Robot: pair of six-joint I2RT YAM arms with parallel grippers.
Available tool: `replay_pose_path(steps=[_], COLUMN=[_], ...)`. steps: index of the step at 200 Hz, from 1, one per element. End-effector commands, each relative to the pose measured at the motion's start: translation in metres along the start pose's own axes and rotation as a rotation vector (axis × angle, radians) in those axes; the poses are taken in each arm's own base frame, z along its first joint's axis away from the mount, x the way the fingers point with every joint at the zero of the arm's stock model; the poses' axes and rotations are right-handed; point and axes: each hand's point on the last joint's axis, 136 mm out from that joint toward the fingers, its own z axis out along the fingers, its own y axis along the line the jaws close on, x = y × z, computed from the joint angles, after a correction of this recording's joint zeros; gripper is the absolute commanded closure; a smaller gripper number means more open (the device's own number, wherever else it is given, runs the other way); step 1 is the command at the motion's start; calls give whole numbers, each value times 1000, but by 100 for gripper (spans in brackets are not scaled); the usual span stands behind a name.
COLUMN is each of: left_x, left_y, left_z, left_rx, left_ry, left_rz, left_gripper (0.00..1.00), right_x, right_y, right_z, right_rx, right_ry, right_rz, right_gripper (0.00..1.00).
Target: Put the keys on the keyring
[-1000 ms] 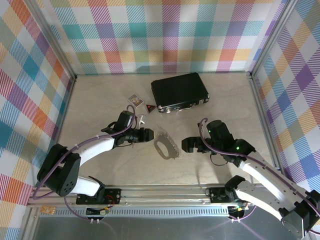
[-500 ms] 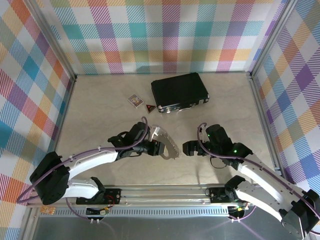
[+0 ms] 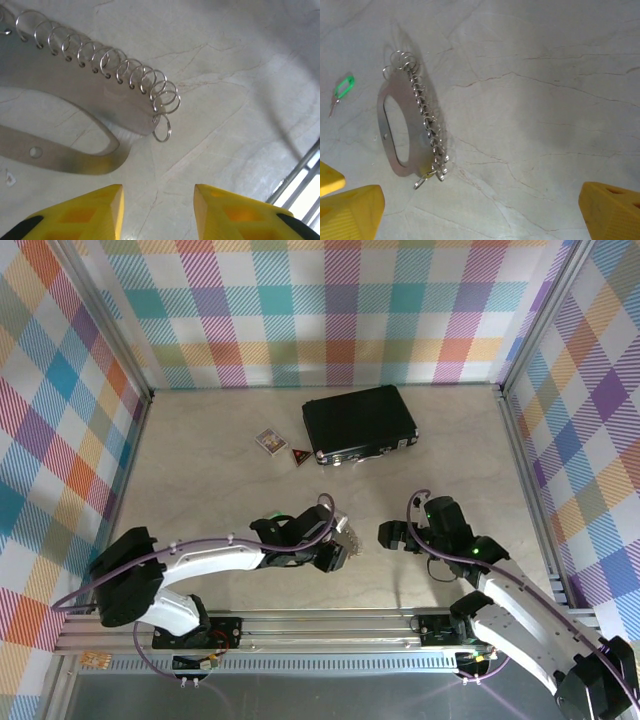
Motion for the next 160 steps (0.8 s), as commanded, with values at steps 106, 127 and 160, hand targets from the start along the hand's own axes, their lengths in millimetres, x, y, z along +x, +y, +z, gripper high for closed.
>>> replay_pose_path(steps=[106,127,160], left_x=[4,8,8], left_y=[-9,-6,-3], left_z=[38,44,48], left_rx=[-204,-246,-273], left_ry=[170,192,201], left_rz=[141,159,169], left_gripper=[57,57,58], right_x=[-8,-9,-9], right_y=[-13,-15,-15], right_z=[-12,-14,-14], right_rx=[-24,-18,-21], right_ry=[-96,-104,-103], right_rz=[66,68,68], right_gripper=[1,1,1])
